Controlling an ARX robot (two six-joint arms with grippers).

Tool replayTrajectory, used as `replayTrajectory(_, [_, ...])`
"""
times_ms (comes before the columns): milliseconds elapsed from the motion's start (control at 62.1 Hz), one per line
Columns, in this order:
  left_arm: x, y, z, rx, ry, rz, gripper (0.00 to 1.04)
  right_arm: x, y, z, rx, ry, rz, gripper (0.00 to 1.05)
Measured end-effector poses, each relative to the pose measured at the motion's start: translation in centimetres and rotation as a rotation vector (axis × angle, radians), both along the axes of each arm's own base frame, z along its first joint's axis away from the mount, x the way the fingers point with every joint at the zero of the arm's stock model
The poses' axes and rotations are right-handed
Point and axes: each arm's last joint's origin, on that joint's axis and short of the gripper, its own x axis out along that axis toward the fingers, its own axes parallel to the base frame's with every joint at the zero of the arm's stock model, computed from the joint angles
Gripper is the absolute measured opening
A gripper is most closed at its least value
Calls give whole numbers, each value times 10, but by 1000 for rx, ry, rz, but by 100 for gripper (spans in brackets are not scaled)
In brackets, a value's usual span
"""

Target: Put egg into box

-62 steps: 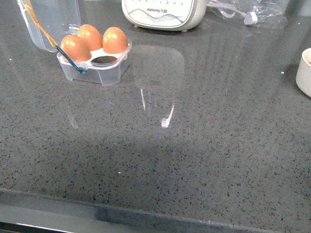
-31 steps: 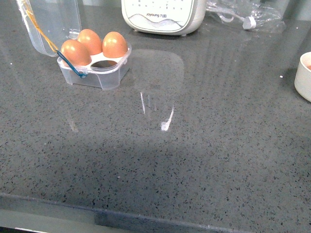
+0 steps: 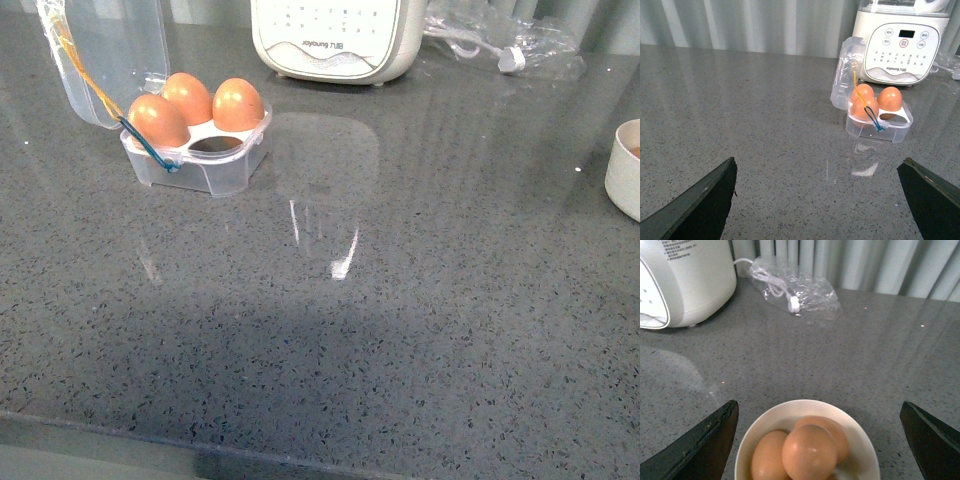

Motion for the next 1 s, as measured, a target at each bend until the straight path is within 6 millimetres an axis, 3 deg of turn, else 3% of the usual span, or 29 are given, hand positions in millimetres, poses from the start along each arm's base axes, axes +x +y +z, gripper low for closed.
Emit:
replayTrajectory(97, [0, 0, 0, 0, 0, 0, 98, 11, 3, -5, -1, 46, -5, 97])
replayTrajectory(386, [0, 0, 0, 0, 0, 0, 98, 20, 2, -20, 7, 118, 1, 97])
replayTrajectory(998, [0, 0, 0, 0, 0, 0, 98, 16, -7, -43, -7, 145, -2, 97])
